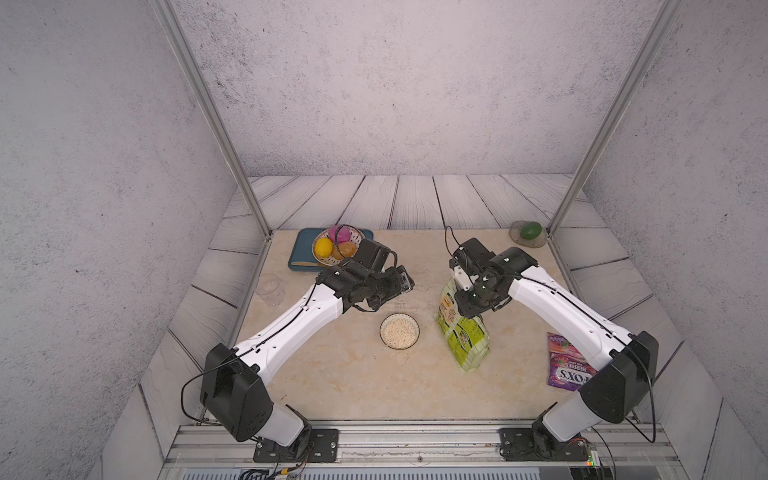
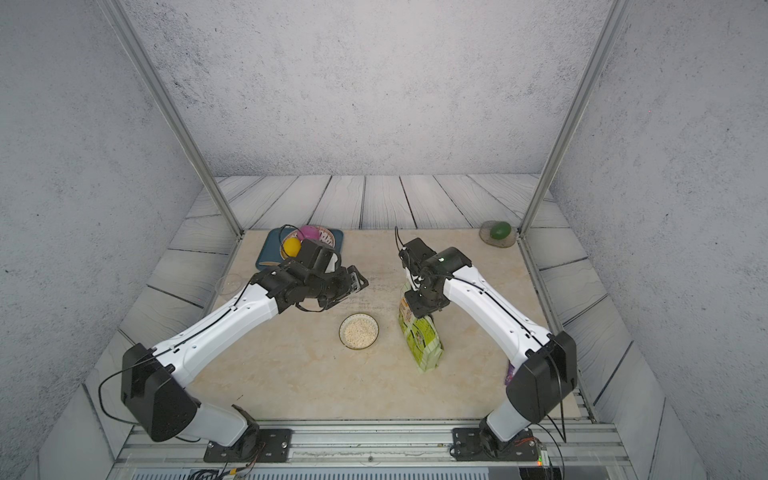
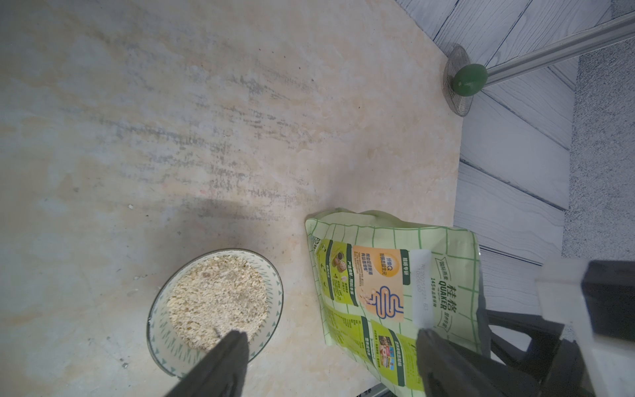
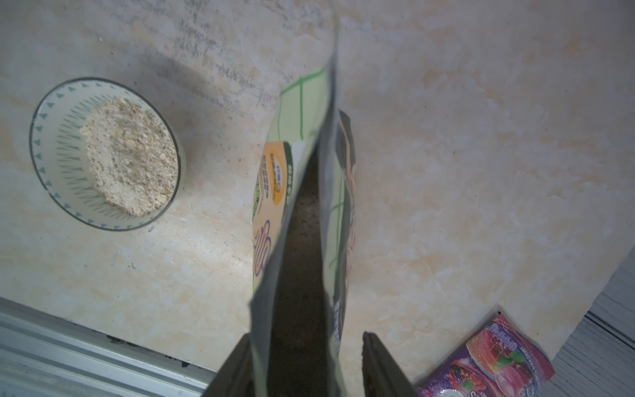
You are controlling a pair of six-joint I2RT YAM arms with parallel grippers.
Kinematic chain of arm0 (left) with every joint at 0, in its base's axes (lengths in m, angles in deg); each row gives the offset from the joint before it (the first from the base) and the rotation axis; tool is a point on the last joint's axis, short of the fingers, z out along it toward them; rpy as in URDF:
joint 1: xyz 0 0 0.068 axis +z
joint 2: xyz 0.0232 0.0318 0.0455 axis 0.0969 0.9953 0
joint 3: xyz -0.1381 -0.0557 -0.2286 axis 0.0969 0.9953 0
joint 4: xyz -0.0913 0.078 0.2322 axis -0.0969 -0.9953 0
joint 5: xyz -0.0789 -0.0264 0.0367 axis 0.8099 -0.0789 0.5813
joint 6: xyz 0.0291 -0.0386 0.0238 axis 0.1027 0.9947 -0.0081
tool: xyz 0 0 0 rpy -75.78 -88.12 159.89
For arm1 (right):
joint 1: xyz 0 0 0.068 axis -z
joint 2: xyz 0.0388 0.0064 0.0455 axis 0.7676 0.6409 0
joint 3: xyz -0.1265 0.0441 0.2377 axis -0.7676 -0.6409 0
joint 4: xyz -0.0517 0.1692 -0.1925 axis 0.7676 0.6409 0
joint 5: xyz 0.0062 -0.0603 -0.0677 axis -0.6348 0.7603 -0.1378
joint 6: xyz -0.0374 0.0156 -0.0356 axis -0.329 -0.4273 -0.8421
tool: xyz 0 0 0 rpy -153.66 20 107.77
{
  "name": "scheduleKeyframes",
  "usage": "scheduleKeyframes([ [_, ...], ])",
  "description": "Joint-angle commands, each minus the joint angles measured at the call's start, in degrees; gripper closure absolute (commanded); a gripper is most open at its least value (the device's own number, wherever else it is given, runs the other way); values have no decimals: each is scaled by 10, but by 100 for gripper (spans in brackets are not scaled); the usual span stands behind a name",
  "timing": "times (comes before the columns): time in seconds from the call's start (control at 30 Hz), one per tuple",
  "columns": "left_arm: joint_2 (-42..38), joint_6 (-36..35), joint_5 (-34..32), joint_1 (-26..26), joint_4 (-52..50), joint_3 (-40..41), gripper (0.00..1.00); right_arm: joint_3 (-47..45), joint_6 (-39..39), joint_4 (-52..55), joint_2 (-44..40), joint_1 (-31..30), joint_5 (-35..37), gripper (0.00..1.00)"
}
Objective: Pour the oats into the breakfast bowl
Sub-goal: Close the oats bag at the center of the board.
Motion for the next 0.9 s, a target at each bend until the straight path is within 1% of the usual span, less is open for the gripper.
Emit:
scheduleKeyframes([
  [0.0, 9, 4, 0, -2, -8, -15, 19, -37, 8, 11, -32, -3, -12, 55],
  [0.03, 11, 4, 2, -3, -6, -16, 19, -44, 9, 11, -35, -3, -14, 59],
  [0.07, 12, 4, 2, -3, -6, -17, 19, -46, 9, 12, -36, -4, -16, 72],
  [0.1, 13, 5, 1, -3, -6, -18, 19, -45, 11, 15, -35, -4, -14, 93],
  [0.13, 13, 5, 0, -3, -6, -19, 19, -41, 15, 18, -37, -4, -9, 100],
  [0.3, 12, 6, -3, -3, -7, -18, 20, -38, 12, -5, -56, -6, 4, 100],
  [0.4, 12, 7, -3, -3, -7, -18, 20, -11, 23, 36, -35, -6, 1, 100],
  [0.43, 12, 7, -3, -3, -8, -18, 20, -9, 25, 44, -33, -6, -2, 95],
  [0.47, 13, 7, -3, -3, -9, -18, 19, -13, 30, 45, -39, -6, -5, 82],
  [0.5, 12, 7, -2, -3, -10, -17, 19, -20, 35, 42, -47, -6, -6, 71],
  [0.53, 12, 6, -2, -3, -10, -17, 19, -31, 37, 38, -57, -7, -7, 66],
  [0.57, 11, 6, -2, -3, -11, -15, 19, -44, 40, 35, -69, -7, -11, 65],
  [0.7, 11, 6, 1, -3, -10, -10, 19, -71, 48, 38, -83, -7, -20, 70],
  [0.73, 11, 6, 1, -3, -10, -10, 19, -78, 48, 36, -86, -7, -21, 72],
  [0.77, 11, 6, 2, -3, -10, -9, 19, -83, 48, 32, -89, -7, -21, 84],
  [0.8, 11, 6, 2, -3, -9, -9, 20, -84, 48, 31, -89, -7, -21, 100],
  [0.87, 11, 4, 3, -3, -8, -9, 20, -79, 50, 31, -91, -7, -26, 100],
])
